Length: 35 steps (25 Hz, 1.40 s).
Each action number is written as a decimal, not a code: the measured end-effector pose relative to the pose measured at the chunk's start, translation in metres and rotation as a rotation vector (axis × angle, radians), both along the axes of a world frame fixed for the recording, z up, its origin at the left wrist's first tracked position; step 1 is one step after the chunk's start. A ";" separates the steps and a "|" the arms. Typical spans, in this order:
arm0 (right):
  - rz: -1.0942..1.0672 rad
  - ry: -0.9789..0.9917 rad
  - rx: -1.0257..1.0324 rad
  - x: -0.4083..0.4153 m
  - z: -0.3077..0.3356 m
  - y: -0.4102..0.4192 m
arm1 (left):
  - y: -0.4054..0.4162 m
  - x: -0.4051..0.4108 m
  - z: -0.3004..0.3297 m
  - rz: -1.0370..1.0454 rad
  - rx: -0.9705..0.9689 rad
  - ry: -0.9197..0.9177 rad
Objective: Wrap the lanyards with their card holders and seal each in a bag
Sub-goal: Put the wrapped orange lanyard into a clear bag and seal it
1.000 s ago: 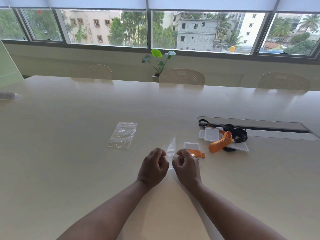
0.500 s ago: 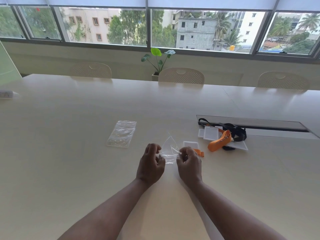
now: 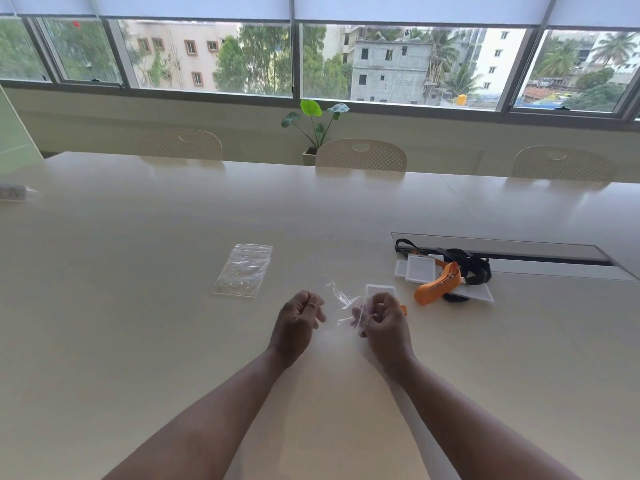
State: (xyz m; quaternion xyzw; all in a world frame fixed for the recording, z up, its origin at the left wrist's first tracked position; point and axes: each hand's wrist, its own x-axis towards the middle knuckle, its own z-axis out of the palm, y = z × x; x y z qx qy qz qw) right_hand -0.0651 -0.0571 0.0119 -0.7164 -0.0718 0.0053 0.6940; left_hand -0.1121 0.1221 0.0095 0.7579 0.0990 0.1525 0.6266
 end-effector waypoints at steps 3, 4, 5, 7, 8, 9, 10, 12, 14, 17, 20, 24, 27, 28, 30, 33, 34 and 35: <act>-0.079 -0.114 -0.095 -0.005 -0.004 0.002 | 0.003 0.003 -0.003 0.055 -0.061 -0.004; -0.078 -0.165 -0.130 -0.006 -0.006 0.003 | 0.005 0.004 -0.003 0.067 -0.073 0.003; -0.067 -0.214 -0.154 -0.006 -0.009 0.002 | 0.006 0.006 -0.004 0.073 -0.078 0.010; -0.025 -0.260 -0.166 -0.004 -0.011 0.001 | 0.007 0.007 -0.004 0.073 -0.083 0.020; 0.012 -0.262 -0.168 -0.004 -0.011 0.001 | 0.007 0.008 -0.004 0.067 -0.089 0.019; 0.052 -0.263 -0.180 -0.004 -0.011 0.002 | 0.007 0.008 -0.004 0.059 -0.095 0.017; 0.088 -0.259 -0.210 -0.003 -0.010 0.002 | 0.007 0.007 -0.004 0.052 -0.099 0.014; 0.159 -0.204 -0.224 -0.001 -0.008 0.002 | 0.007 0.006 -0.003 0.043 -0.098 0.016; 0.213 -0.096 -0.166 -0.001 -0.005 -0.002 | 0.008 0.006 -0.002 0.045 -0.093 0.026; 0.282 0.020 -0.075 0.001 -0.002 -0.009 | 0.011 0.006 0.000 0.063 -0.097 0.029; 0.361 0.064 -0.075 0.003 0.003 -0.012 | 0.021 0.006 0.002 0.063 -0.019 0.025; 0.392 0.065 -0.102 0.005 0.008 -0.014 | 0.031 0.004 0.003 0.009 0.112 0.040; 0.396 0.072 -0.115 0.007 0.010 -0.016 | 0.029 0.005 0.003 0.006 0.092 0.042; 0.402 0.082 -0.109 0.007 0.010 -0.016 | 0.028 0.005 0.003 0.014 0.053 0.037; 0.411 0.114 -0.075 0.007 0.011 -0.017 | 0.026 0.004 0.004 0.018 -0.004 0.038; 0.419 0.144 -0.026 0.009 0.011 -0.018 | 0.023 -0.001 0.007 0.005 0.160 0.061; 0.422 0.148 -0.018 0.009 0.010 -0.018 | 0.024 -0.003 0.007 -0.007 0.352 0.052; 0.424 0.147 -0.015 0.010 0.010 -0.019 | 0.025 -0.004 0.009 -0.039 0.588 0.026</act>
